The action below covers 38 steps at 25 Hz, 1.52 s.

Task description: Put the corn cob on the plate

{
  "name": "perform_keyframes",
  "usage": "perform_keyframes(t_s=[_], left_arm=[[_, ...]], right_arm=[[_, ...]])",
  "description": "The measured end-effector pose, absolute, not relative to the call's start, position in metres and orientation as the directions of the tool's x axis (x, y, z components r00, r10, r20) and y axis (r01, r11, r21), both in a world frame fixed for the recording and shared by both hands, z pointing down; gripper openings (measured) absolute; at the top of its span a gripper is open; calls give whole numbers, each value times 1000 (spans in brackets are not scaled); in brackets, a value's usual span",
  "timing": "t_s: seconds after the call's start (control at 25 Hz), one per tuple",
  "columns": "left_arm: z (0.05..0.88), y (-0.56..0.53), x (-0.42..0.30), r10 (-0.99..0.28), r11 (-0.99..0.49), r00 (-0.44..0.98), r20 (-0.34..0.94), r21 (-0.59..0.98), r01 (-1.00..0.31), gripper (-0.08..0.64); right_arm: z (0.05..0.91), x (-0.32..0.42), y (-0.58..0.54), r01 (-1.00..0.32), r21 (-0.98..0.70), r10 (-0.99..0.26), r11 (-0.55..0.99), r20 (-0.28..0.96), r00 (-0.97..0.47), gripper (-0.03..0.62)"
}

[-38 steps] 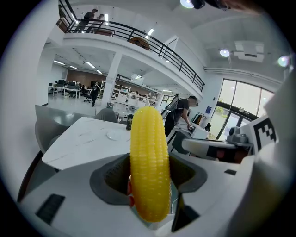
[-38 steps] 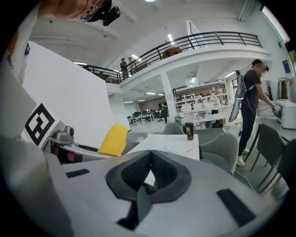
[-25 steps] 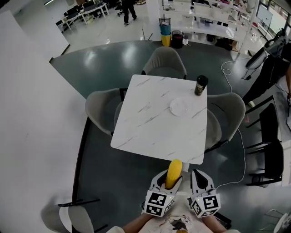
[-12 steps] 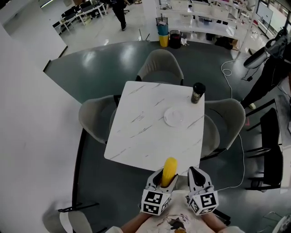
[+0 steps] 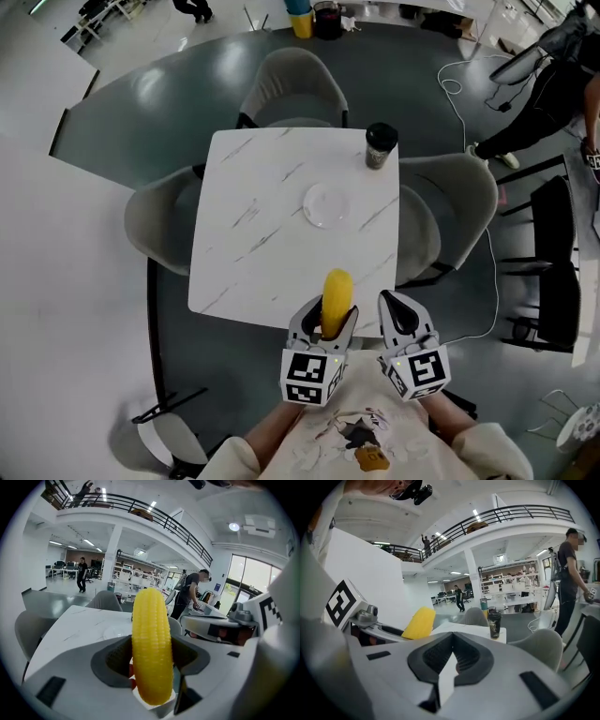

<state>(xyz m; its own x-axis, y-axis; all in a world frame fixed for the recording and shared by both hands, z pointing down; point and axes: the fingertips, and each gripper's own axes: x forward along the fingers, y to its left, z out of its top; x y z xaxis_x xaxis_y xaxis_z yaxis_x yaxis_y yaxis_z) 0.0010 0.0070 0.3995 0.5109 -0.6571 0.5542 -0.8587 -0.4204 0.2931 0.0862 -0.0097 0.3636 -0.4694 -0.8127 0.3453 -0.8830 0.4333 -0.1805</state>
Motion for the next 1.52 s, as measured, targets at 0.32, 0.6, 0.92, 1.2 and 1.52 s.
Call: perform_keyframes(t_s=[0.32,0.6,0.92,1.2,1.52], left_arm=[[415,-33,8,-645,-382,471,602,280,-881,253],[435,-67,7,-638,-345,438,633,273,-898,253],[464,-94,3,-626,-303,396,672,258,-917,253],[494,-120,1,-626,-270,359,692,240,-933,253],[534,-148,-1,-604,-227,324,728,232,-946,253]], right_arm=[[375,104,-52,-885,-187,-803,427,372,-466,-3],[404,99,-84,-865,-153,-772,478,396,-497,-3],[436,91,-115,-849,-147,-740,507,431,-517,-3],[468,83,-140,-833,-140,-712,535,455,-534,-3],[504,75,-161,-816,-153,-667,558,502,-550,-3]])
